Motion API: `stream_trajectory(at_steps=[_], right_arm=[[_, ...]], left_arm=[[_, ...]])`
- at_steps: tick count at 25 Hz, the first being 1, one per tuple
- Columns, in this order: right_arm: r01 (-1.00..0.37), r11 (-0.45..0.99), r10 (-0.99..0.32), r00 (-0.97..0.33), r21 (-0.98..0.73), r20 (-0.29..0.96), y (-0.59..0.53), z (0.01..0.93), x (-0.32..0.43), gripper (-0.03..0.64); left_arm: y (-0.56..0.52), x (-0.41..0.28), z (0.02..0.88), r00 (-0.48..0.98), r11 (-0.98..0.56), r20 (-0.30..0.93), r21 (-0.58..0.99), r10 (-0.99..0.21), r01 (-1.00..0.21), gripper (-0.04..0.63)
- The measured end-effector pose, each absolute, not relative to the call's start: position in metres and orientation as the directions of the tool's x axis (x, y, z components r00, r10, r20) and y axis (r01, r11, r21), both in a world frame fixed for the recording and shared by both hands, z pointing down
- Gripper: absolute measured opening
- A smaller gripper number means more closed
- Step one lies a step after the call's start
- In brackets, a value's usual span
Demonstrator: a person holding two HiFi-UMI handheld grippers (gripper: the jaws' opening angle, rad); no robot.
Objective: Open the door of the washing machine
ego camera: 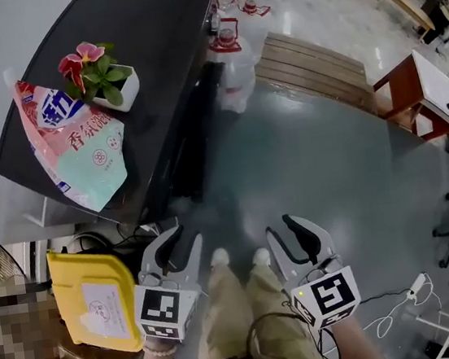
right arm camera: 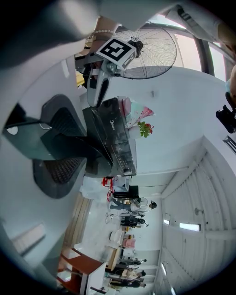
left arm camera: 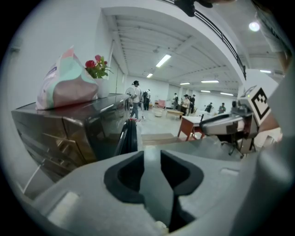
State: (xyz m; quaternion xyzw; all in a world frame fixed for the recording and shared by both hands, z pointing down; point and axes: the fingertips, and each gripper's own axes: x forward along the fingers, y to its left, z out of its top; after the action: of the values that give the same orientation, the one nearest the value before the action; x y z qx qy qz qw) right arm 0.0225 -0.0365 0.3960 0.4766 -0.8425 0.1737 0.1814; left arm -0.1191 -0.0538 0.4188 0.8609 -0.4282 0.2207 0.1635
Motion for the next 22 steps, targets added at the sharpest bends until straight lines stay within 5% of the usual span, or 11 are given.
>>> stream_trajectory(at_steps=[22], right_arm=[[-0.855, 0.495, -0.696, -0.498, -0.158, 0.517, -0.059, 0.478, 0.055, 0.124]], left_arm=[[-0.096, -0.097, 0.533, 0.433, -0.51, 0.602, 0.048, -0.671, -0.859, 0.112]])
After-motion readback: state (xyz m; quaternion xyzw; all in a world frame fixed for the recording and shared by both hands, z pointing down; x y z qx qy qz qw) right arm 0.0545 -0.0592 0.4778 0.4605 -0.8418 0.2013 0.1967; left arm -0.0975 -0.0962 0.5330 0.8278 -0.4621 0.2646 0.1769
